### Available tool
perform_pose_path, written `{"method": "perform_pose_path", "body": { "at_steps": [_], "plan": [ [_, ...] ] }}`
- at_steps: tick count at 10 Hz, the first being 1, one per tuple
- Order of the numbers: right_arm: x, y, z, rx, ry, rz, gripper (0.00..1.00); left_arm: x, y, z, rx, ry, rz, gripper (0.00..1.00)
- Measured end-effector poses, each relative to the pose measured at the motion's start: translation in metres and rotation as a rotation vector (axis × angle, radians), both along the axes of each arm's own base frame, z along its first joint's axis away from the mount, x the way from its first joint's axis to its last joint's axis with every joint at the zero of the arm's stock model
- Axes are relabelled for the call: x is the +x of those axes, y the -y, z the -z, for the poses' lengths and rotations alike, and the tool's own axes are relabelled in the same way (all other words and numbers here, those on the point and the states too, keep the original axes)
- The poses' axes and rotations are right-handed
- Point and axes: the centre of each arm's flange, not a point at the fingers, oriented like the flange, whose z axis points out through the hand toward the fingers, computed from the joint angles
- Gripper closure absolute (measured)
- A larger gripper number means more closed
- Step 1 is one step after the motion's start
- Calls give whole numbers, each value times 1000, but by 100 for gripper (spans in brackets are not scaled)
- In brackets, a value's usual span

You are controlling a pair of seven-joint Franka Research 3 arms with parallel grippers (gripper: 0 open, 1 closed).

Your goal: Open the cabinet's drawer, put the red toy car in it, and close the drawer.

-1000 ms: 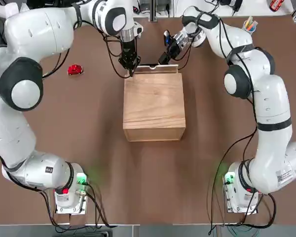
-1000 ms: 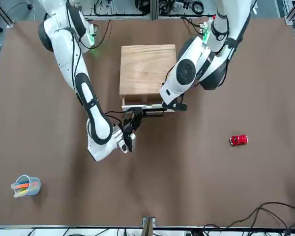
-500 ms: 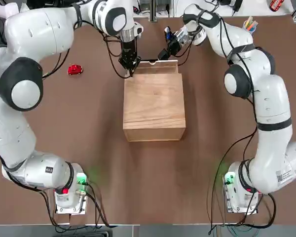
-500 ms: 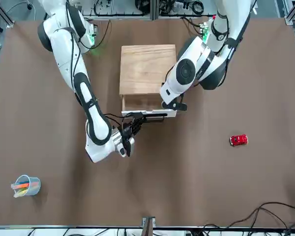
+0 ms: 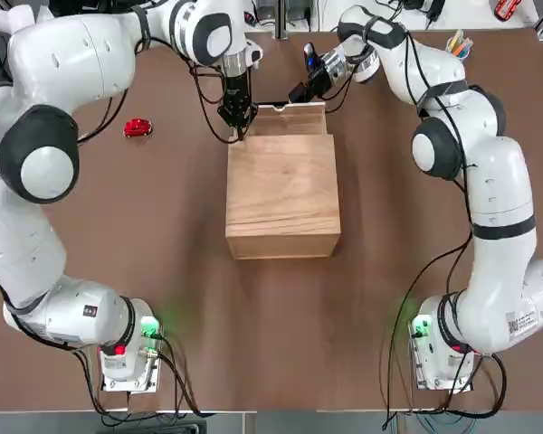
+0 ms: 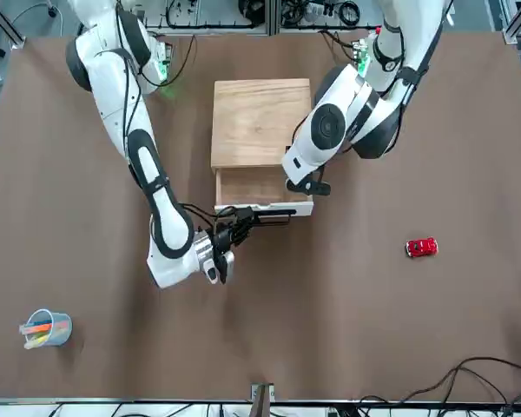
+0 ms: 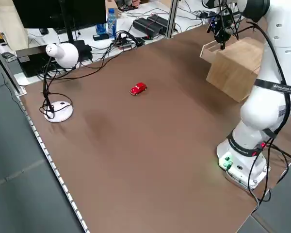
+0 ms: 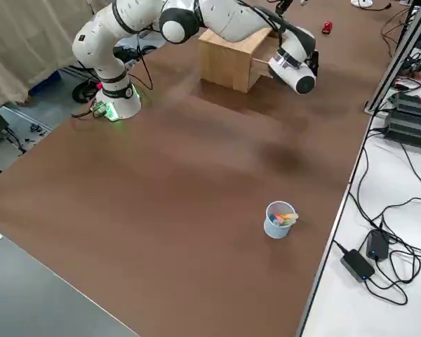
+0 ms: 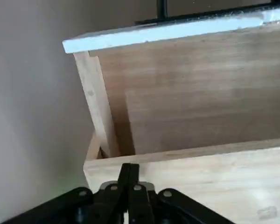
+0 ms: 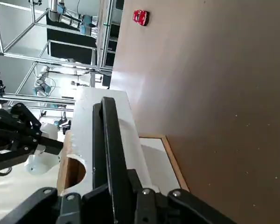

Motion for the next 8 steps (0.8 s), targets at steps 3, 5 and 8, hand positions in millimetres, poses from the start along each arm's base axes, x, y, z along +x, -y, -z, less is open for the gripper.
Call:
{"method": "perform_pose_path", "body": {
  "at_steps": [3, 5, 8],
  "plan": [
    [0, 0, 0, -1, 0, 3, 95, 0, 0, 0, 0, 0, -1, 97],
    [1, 0, 0, -2, 2, 7, 95, 0, 0, 0, 0, 0, -1, 97],
    [4, 1, 0, -2, 3, 30, 95, 0, -1, 0, 0, 0, -1, 97]
  ]
}}
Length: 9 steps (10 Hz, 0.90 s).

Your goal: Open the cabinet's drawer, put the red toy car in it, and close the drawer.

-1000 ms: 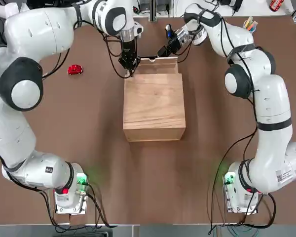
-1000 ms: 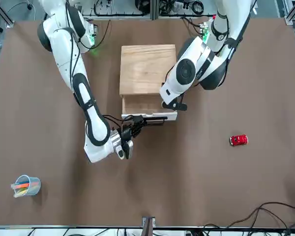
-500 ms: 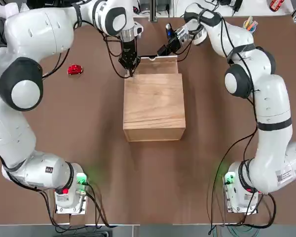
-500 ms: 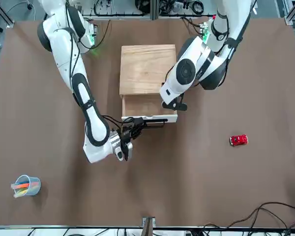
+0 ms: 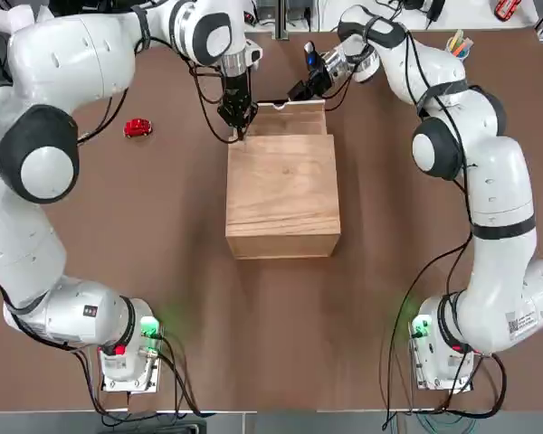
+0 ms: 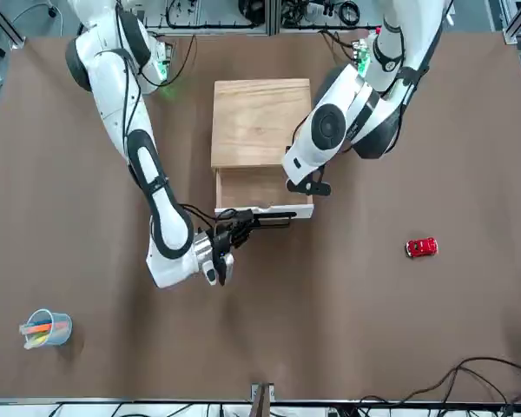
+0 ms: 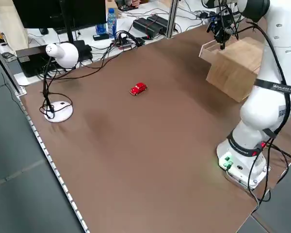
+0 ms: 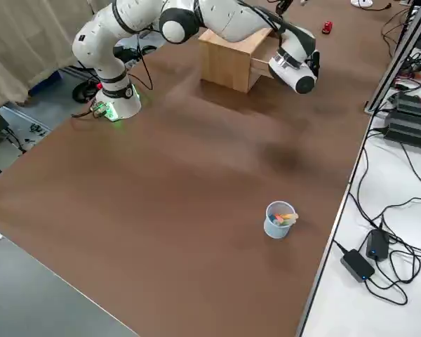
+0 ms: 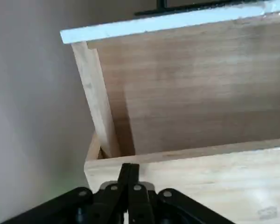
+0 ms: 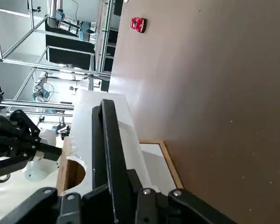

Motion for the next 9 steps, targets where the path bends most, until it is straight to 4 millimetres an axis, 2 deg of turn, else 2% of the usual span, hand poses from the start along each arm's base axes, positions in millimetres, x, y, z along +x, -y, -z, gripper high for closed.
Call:
{"method": "perform_pose_path", "body": {
  "at_steps": [6, 9],
  "plan": [
    [4, 1, 0, -2, 1, 35, 94, 1, -1, 0, 0, 1, -3, 97],
    [6, 1, 1, -5, 7, 60, 83, 1, -1, 0, -1, 1, -3, 97]
  ]
}}
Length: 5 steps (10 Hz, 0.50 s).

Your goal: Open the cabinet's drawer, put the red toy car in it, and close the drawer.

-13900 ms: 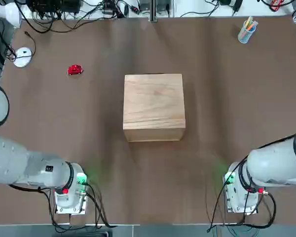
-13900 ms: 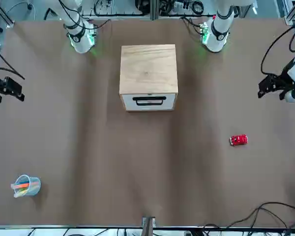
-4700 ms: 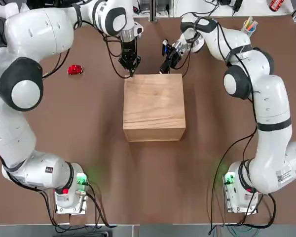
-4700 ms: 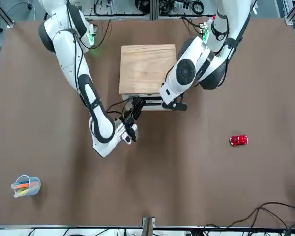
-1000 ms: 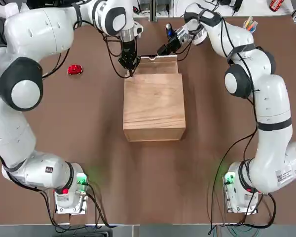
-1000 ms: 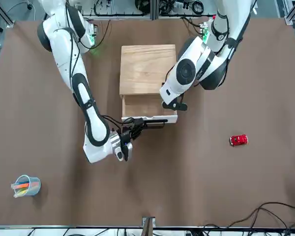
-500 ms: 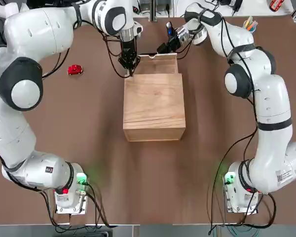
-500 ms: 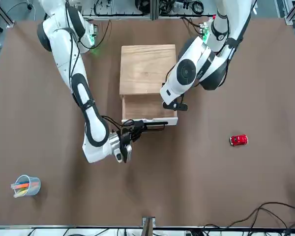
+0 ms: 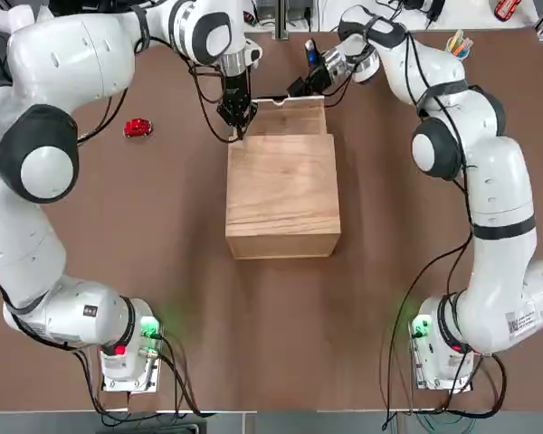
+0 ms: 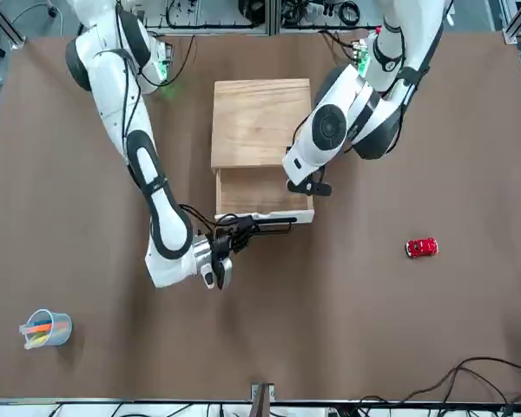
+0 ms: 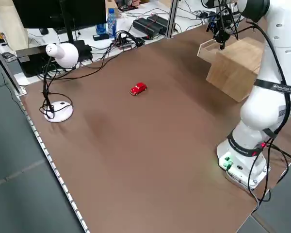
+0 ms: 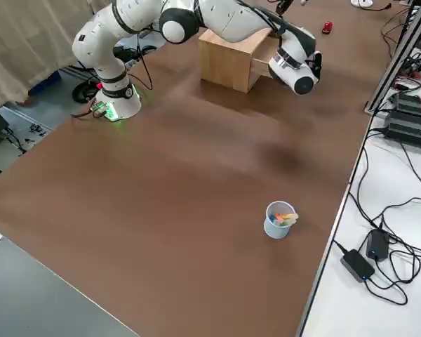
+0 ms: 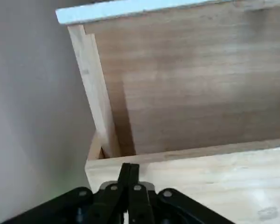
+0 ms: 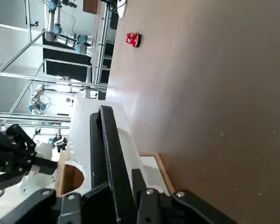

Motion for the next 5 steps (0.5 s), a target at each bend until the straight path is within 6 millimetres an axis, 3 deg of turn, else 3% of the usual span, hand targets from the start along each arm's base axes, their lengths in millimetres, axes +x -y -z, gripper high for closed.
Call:
{"method": "perform_pose_path", "body": {
  "at_steps": [3, 5],
  "plan": [
    [5, -4, -3, 20, 5, 57, 37, 0, 0, 0, 0, 0, 0, 97],
    [6, -6, -5, 37, -3, 72, 25, 3, -1, -9, -7, 15, -5, 96]
  ]
}}
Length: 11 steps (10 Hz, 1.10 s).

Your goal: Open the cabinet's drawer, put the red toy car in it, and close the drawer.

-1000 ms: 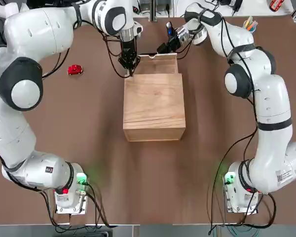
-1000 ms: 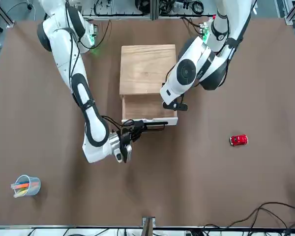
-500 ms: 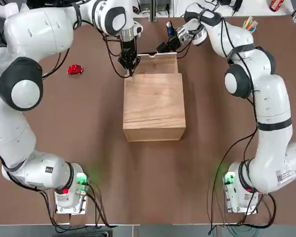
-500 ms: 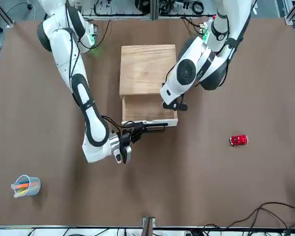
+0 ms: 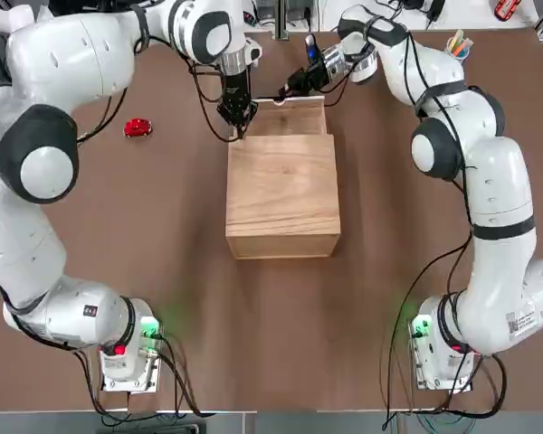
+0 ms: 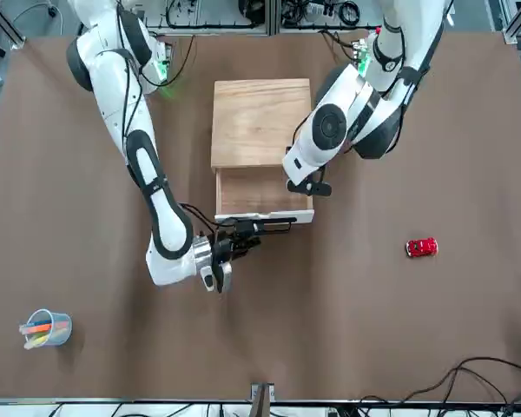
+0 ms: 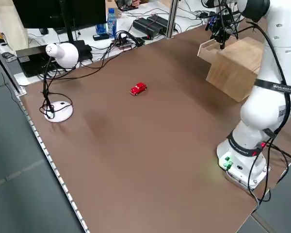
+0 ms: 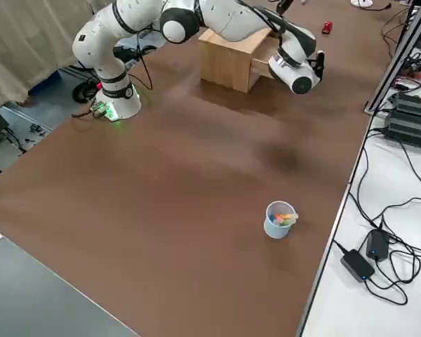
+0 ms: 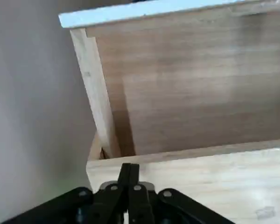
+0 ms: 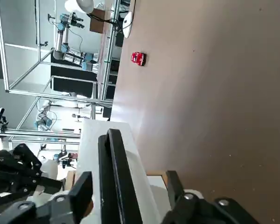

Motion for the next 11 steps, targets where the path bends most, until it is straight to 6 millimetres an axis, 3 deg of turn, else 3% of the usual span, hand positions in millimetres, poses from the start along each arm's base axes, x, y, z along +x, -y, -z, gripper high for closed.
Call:
{"method": "perform_pose_path", "body": {
  "at_steps": [1, 2, 4, 5, 7, 8, 9, 11],
  "plan": [
    [0, 0, -1, 6, -3, 5, 9, 5, -4, -13, -7, 23, -12, 96],
    [1, 0, -1, 8, -3, 7, 0, 13, -13, -29, -12, 57, -29, 82],
    [4, 3, -4, 10, 2, 14, 0, 40, -47, -68, 20, 177, -12, 52],
    [10, 8, -10, 4, 12, 23, 0, 51, -74, -86, 49, 192, -13, 37],
    [25, 40, -23, -42, -17, 32, 0, 71, -138, -105, 120, 187, -115, 8],
    [31, 61, -30, -75, -53, 20, 0, 83, -168, -109, 134, 200, -181, 0],
    [39, 84, -41, -120, -66, 21, 0, 96, -194, -108, 132, 221, -263, 0],
    [51, 129, -73, -242, -77, 22, 0, 115, -258, -81, 133, 210, -436, 0]
  ]
}}
